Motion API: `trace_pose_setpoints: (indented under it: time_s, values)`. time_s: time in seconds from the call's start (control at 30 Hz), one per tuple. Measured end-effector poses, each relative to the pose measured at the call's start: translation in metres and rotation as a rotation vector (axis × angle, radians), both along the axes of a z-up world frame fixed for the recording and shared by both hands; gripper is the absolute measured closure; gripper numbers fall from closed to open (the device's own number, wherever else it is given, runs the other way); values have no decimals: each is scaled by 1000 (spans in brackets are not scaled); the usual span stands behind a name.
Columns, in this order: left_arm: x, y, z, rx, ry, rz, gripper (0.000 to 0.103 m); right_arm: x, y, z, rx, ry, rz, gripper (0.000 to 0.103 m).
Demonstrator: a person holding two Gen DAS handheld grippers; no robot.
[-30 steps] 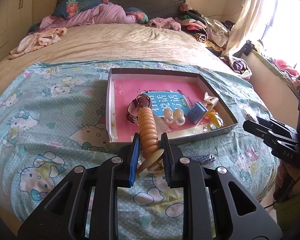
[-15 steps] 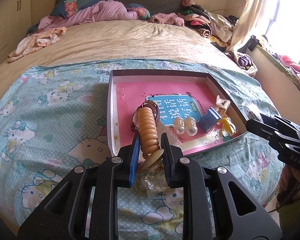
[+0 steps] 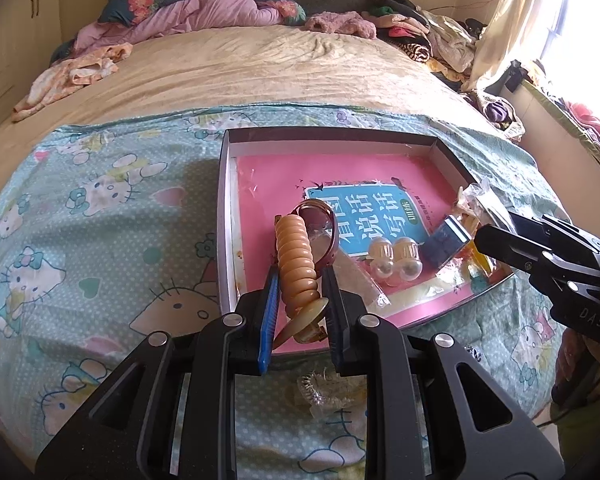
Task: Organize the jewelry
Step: 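Carry the earring card and spiral tie into the pink box, then open right tool to release the card while left tool releases the spiral tie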
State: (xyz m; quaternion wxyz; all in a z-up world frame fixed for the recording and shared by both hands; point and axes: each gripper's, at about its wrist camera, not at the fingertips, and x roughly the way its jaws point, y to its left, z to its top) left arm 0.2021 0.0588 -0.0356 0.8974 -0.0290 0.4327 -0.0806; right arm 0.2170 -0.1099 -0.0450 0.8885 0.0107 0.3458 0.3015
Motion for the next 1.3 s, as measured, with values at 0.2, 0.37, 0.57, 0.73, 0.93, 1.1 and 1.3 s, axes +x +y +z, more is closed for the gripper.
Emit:
trace_pose_setpoints:
  time_s: [0.2,0.37,0.57,0.73,0.93,1.1,1.3]
  values:
    - [8,-2,-7,9,19,-4,89,13,11,-6,1,13,26,64]
    - [12,-2,-14,12,36,-6,89,20,18,-15,-2,32,43,64]
    - [17,-2,-19,4,53,-10,89,25,23,-23,-7,56,48,62]
    - [18,-3,-22,5,61,-10,89,27,22,-28,5,81,32,50]
    - [17,-6,-23,16,67,-13,88,19,12,-20,34,70,6,34]
    - [15,-7,-21,19,63,-10,62,10,-4,-9,55,55,-34,23]
    - [8,-7,-13,23,44,-10,54,-2,-21,1,65,31,-67,16]
